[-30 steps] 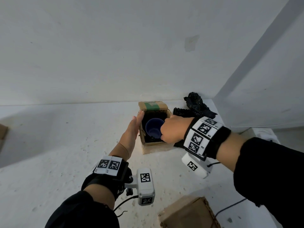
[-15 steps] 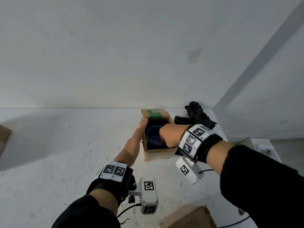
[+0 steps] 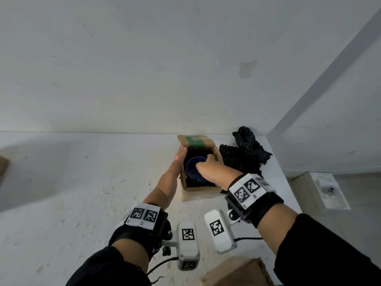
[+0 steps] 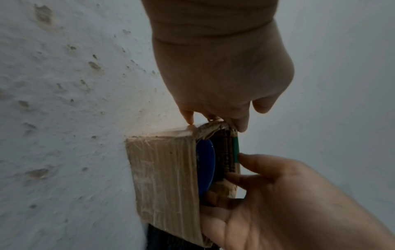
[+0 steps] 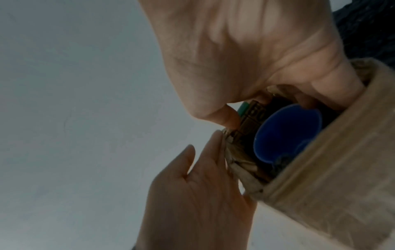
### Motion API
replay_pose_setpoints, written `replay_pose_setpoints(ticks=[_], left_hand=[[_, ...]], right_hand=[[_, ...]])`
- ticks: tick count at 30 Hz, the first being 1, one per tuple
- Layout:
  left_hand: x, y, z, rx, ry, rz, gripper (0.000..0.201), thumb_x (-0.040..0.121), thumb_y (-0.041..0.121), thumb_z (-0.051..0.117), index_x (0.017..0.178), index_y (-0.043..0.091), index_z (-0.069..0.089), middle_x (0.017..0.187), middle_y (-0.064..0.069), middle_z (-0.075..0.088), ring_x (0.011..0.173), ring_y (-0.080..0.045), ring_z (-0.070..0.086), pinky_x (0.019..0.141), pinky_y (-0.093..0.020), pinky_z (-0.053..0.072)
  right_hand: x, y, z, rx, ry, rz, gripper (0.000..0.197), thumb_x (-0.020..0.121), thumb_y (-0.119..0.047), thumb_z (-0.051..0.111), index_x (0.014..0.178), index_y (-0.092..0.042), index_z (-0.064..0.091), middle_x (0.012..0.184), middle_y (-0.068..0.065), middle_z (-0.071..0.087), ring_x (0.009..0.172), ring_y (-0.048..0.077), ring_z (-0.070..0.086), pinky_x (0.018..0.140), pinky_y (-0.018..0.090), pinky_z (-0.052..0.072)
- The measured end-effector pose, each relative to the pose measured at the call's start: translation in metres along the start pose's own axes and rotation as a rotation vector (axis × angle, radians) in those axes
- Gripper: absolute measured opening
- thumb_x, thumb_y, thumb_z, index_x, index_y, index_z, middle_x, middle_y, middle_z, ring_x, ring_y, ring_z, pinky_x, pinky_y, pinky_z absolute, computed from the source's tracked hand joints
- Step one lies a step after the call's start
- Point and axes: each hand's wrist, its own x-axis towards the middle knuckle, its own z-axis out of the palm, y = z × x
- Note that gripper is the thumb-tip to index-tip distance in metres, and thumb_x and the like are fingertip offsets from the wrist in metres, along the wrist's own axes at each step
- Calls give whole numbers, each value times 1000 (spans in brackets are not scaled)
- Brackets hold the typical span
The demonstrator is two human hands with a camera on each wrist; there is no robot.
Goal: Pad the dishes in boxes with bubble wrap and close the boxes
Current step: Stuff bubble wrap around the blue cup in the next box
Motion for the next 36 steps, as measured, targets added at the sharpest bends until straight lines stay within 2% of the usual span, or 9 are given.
replay_pose_setpoints(ticks=[5, 8, 11, 15, 21, 28, 30, 33, 36], left_hand=[[3, -3, -1, 10, -17, 21, 90, 66, 71, 37, 148, 36, 24, 155, 22, 16, 144, 2, 6, 120, -33, 8], [6, -7, -1, 0, -2, 13, 84, 70, 69, 40, 147, 38, 26, 155, 22, 18, 144, 1, 9, 120, -35, 9], [11, -9, -1, -18, 20, -17, 56, 91, 60, 40, 144, 44, 30, 153, 23, 24, 143, 0, 13, 121, -39, 10], [15, -13, -7, 3, 16, -21, 47, 96, 56, 35, 142, 47, 32, 151, 25, 27, 143, 1, 14, 120, -39, 12], [14, -14, -5, 0, 12, 10, 46, 99, 48, 29, 145, 42, 27, 153, 23, 23, 143, 2, 12, 121, -37, 12], [13, -15, -7, 20, 9, 9, 33, 101, 46, 27, 132, 56, 33, 152, 26, 23, 143, 4, 10, 121, -37, 10], [12, -13, -6, 24, 10, 10, 37, 101, 44, 27, 138, 50, 31, 152, 25, 22, 143, 4, 10, 121, -36, 10], [11, -13, -6, 41, 8, 19, 41, 101, 43, 27, 142, 43, 31, 153, 23, 22, 143, 3, 10, 121, -35, 10], [12, -12, -6, 69, 25, 18, 47, 98, 47, 32, 145, 39, 31, 154, 19, 22, 143, 0, 11, 121, -36, 9]], right_hand=[[3, 6, 11, -58, -17, -54, 76, 91, -28, 40, 147, -35, -12, 154, 14, -5, 132, 33, 32, 106, 40, 36], [3, 6, 19, -221, -29, -78, 72, 94, -32, 38, 148, -30, -10, 151, 17, -1, 126, 38, 37, 103, 40, 36], [-2, 1, 26, -375, -31, -140, 65, 96, -32, 37, 150, -18, 4, 148, 22, 10, 126, 42, 36, 101, 44, 36], [-5, -2, 19, -449, 117, -182, 67, 93, -36, 42, 146, -5, 15, 143, 17, 20, 122, 35, 43, 96, 40, 41], [-4, 6, 25, -458, 102, -214, 81, 93, -38, 42, 150, -13, -9, 158, 9, -11, 136, 41, 23, 111, 44, 26], [15, -10, 15, -463, 102, -126, 75, 91, -42, 45, 149, -8, 11, 150, 10, 24, 131, 33, 38, 105, 42, 37], [16, -9, 20, -441, 115, -117, 75, 90, -45, 46, 147, -9, 15, 148, 9, 26, 129, 33, 40, 103, 43, 38], [14, -7, 21, -429, 95, -132, 77, 89, -46, 46, 149, -14, 9, 151, 9, 17, 129, 35, 39, 103, 43, 39], [5, -4, 12, -360, -22, -170, 73, 90, -34, 43, 150, -22, 4, 156, 9, -5, 133, 36, 32, 104, 41, 38]])
